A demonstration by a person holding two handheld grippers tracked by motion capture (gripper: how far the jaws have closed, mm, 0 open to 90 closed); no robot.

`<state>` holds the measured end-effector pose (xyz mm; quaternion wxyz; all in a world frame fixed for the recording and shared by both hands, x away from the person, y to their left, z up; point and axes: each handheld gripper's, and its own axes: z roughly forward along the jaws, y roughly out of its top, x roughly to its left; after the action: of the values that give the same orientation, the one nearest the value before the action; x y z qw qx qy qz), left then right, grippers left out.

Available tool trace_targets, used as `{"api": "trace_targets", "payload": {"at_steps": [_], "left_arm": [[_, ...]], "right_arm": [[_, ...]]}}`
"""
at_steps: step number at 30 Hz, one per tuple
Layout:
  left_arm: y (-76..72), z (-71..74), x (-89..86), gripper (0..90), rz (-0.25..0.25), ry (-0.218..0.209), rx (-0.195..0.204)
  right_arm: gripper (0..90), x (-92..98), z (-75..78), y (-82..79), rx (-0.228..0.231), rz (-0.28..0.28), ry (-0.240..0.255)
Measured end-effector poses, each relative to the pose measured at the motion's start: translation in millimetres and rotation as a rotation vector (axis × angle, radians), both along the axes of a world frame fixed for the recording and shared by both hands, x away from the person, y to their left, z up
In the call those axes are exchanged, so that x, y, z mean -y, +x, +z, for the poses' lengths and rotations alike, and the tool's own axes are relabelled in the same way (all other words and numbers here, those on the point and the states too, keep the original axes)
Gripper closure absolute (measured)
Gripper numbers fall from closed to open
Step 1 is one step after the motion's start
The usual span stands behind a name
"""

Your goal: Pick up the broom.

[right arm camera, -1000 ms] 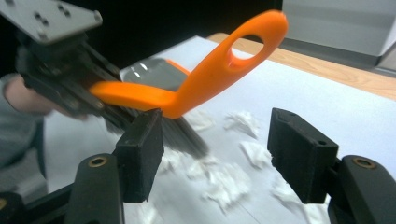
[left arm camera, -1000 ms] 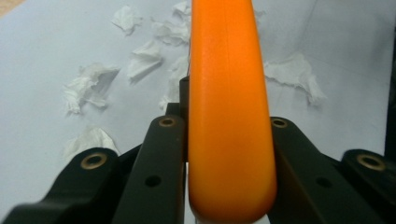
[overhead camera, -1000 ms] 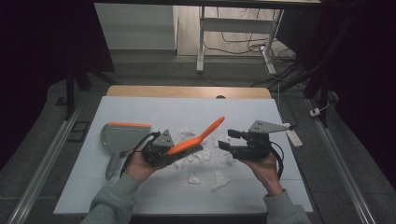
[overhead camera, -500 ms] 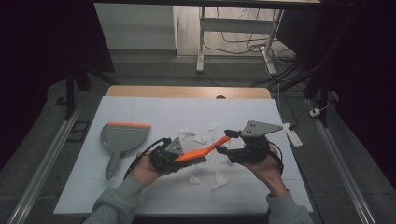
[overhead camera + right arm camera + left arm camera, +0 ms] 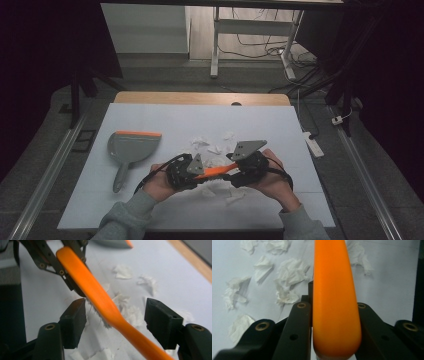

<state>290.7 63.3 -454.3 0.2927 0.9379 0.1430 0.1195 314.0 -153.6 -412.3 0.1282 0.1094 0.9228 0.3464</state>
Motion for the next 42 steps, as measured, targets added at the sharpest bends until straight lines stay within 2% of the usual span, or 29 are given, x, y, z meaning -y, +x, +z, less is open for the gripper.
{"api": "trace_targets", "payload": {"at_steps": [1, 5, 9, 11, 13, 15, 19, 20, 22, 23, 24, 27, 29, 30, 31, 32, 33, 34, 36, 37, 38, 39, 42], "left_arm": [[-0.6, -0.2, 2.1, 78.3, -0.014, 0.015, 0.005], [-1.7, 0.4, 3.1, 78.2, -0.033, 0.01, 0.008], [-2.6, 0.2, 3.5, 78.3, -0.054, 0.002, 0.004], [-2.5, 0.2, 3.8, 78.2, -0.063, 0.01, 0.003], [-2.9, -0.3, 4.7, 78.2, -0.078, 0.014, 0.002], [-2.7, -0.3, 4.5, 78.1, -0.085, 0.017, 0.003], [-2.0, 1.0, 0.6, 77.8, -0.107, -0.016, -0.007], [-1.6, 1.4, -0.6, 77.5, -0.113, -0.017, 0.001], [-2.7, 2.0, -2.2, 75.8, -0.093, -0.03, 0.033], [-2.7, 2.0, -2.2, 73.9, -0.093, -0.03, 0.033], [-3.9, 3.4, -4.2, 70.9, -0.063, -0.05, 0.073], [-4.0, 7.2, -10.8, 54.6, 0.0, -0.082, 0.116], [-4.5, 9.9, -16.4, 45.8, 0.047, -0.095, 0.14], [-4.7, 11.4, -19.7, 45.7, 0.076, -0.101, 0.148], [-4.7, 11.4, -19.7, 45.4, 0.076, -0.101, 0.148], [-4.7, 12.9, -23.4, 45.4, 0.102, -0.111, 0.153], [-5.0, 14.4, -27.4, 41.7, 0.116, -0.124, 0.154], [-7.2, 15.9, -36.0, 40.8, 0.143, -0.148, 0.162], [-10.4, 15.4, -45.5, 40.7, 0.169, -0.16, 0.164], [-10.4, 15.4, -45.5, 40.6, 0.169, -0.16, 0.164], [-14.8, 13.2, -56.2, 40.6, 0.199, -0.163, 0.167], [-14.8, 13.2, -56.2, 40.6, 0.199, -0.163, 0.167], [-21.8, 8.2, -72.2, 40.6, 0.235, -0.153, 0.175]], "right_arm": [[36.6, -2.1, -2.7, 0.0, -0.006, 0.004, -0.015], [42.8, -8.1, -13.0, 1.3, -0.033, 0.038, -0.085], [56.6, -13.2, -20.4, -0.9, -0.013, 0.076, -0.148], [58.9, -14.0, -21.9, -0.9, -0.011, 0.085, -0.159], [63.3, -15.7, -27.4, -2.0, -0.015, 0.123, -0.199], [65.1, -16.5, -29.1, -3.3, -0.001, 0.143, -0.213], [67.3, -16.4, -26.5, -8.8, 0.041, 0.173, -0.222], [67.7, -16.2, -25.2, -9.5, 0.045, 0.181, -0.228], [68.3, -15.6, -24.5, -11.3, 0.063, 0.184, -0.218], [69.0, -15.2, -23.5, -11.1, 0.068, 0.184, -0.222], [69.5, -14.7, -23.4, -10.9, 0.065, 0.184, -0.221], [70.4, -11.3, -22.0, -7.7, 0.058, 0.165, -0.189], [70.5, -9.0, -21.4, -5.7, 0.074, 0.142, -0.165], [70.5, -7.7, -20.9, -4.8, 0.066, 0.131, -0.156], [70.5, -7.7, -20.9, -4.8, 0.066, 0.131, -0.156], [70.5, -6.4, -20.0, -4.6, 0.067, 0.118, -0.149], [70.5, -3.7, -18.8, -2.7, 0.06, 0.1, -0.132], [70.6, -2.1, -18.5, -2.5, 0.079, 0.087, -0.122], [70.5, 2.2, -17.3, 0.0, 0.088, 0.076, -0.083], [70.5, 2.2, -17.3, 0.0, 0.088, 0.076, -0.083], [70.6, 6.2, -16.4, 2.0, 0.087, 0.063, -0.042], [70.5, 8.0, -15.9, 3.3, 0.082, 0.054, -0.029], [70.6, 10.9, -15.6, 5.1, 0.086, 0.037, -0.012]]}}
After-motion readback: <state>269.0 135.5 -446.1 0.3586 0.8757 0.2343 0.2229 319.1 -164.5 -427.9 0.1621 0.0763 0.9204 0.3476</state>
